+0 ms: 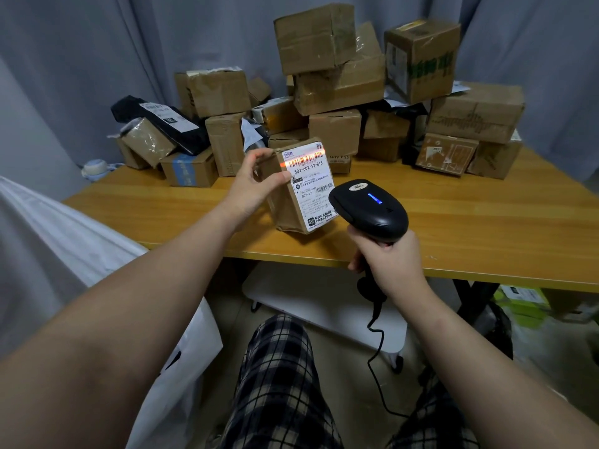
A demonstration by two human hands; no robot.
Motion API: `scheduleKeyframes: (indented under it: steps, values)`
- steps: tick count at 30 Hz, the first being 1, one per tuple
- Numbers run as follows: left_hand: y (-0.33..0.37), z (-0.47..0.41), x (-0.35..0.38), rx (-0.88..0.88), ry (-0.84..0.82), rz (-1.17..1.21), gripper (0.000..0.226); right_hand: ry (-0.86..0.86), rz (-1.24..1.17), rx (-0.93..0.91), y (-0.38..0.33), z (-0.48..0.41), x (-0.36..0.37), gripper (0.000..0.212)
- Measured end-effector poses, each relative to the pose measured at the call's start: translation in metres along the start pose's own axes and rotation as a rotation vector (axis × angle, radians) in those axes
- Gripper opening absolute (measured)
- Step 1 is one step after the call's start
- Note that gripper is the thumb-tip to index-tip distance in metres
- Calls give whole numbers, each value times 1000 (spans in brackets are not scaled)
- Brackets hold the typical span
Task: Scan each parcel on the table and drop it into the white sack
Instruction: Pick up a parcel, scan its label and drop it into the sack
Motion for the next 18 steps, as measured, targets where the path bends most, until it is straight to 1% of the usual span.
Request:
scheduleKeyframes:
  steps: [4,10,12,15,18]
  values:
    - [1,2,1,-4,4,-13,44,8,-14,5,0,2,-5,18]
    - [4,3,1,6,26,-39,48,0,-48,11,-2,-1,-6,12]
    - [7,5,-2,30,68,-51,48,-4,-49,7,-3,-4,-5,10]
    - [15,13,-8,106,130,-47,51,-18,-61,-17,-8,-7,2,14]
    - [28,24,-20,157,144,-30,53,-52,-71,-35,-15,-10,18,16]
Point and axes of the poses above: each hand's wrist, its own z-axis away from the middle knuckle, its own x-axis out of the palm, y = z × x, the point moved 8 cm from there along -z, towards the middle knuckle, and after that the axes turned 2 degrees about x, right-handed, at the moved point
